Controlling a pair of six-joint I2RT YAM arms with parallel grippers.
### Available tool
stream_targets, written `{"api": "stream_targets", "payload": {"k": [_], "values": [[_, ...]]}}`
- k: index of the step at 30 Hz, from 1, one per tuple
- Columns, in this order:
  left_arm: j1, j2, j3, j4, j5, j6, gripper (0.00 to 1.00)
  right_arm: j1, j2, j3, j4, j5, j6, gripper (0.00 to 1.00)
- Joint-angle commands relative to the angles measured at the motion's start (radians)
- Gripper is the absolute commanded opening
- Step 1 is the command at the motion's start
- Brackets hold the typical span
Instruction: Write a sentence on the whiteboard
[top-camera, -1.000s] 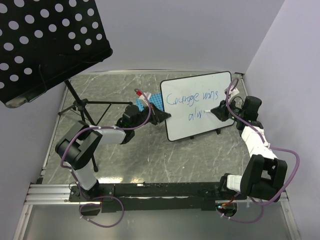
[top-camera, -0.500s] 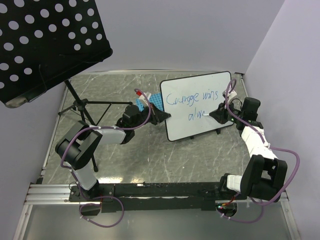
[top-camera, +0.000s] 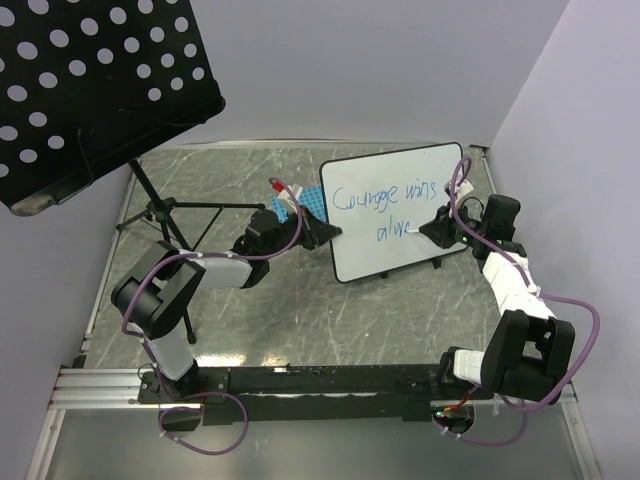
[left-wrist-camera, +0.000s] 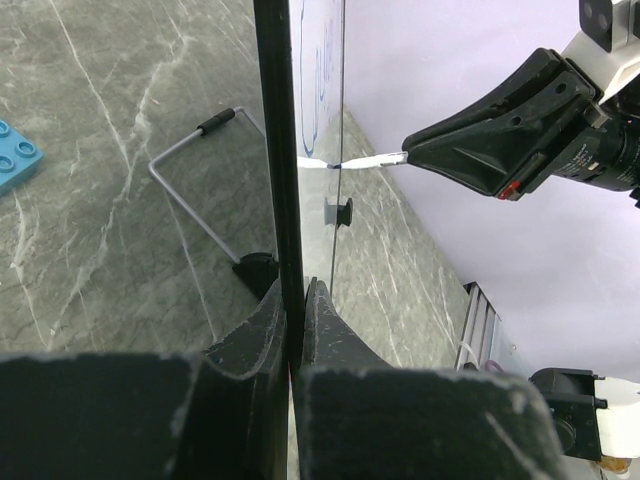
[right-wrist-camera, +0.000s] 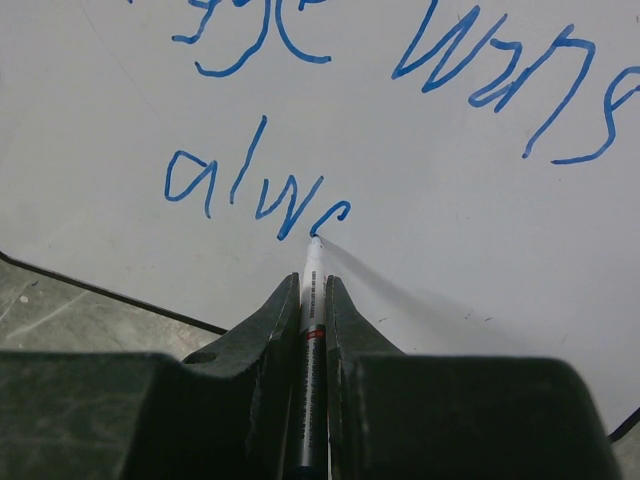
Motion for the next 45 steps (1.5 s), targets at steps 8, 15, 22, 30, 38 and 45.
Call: {"api": "stream_targets", "payload": {"k": [8, 15, 22, 30, 38, 45], "values": [[-0.014, 0.001, 0.009, 0.022, 0.052, 0.083, 0.01, 0.007, -0.002, 0.076, 0.072, 0.046, 0.040, 0.00], [-0.014, 0.000, 0.009, 0.023, 0.051, 0.084, 0.01, 0.009, 0.009, 0.071, 0.050, 0.042, 0.025, 0.00], [-0.012, 0.003, 0.009, 0.028, 0.052, 0.082, 0.01, 0.009, -0.011, 0.031, 0.006, 0.028, -0.021, 0.00], [-0.012, -0.002, 0.004, 0.025, 0.051, 0.083, 0.01, 0.007, -0.014, 0.013, -0.040, 0.020, -0.055, 0.00], [-0.014, -0.005, 0.003, 0.026, 0.051, 0.085, 0.01, -0.010, -0.032, 0.005, -0.077, 0.038, -0.084, 0.00], [-0.012, -0.006, 0.000, 0.029, 0.054, 0.085, 0.01, -0.030, -0.054, 0.033, -0.042, 0.006, -0.047, 0.00]]}}
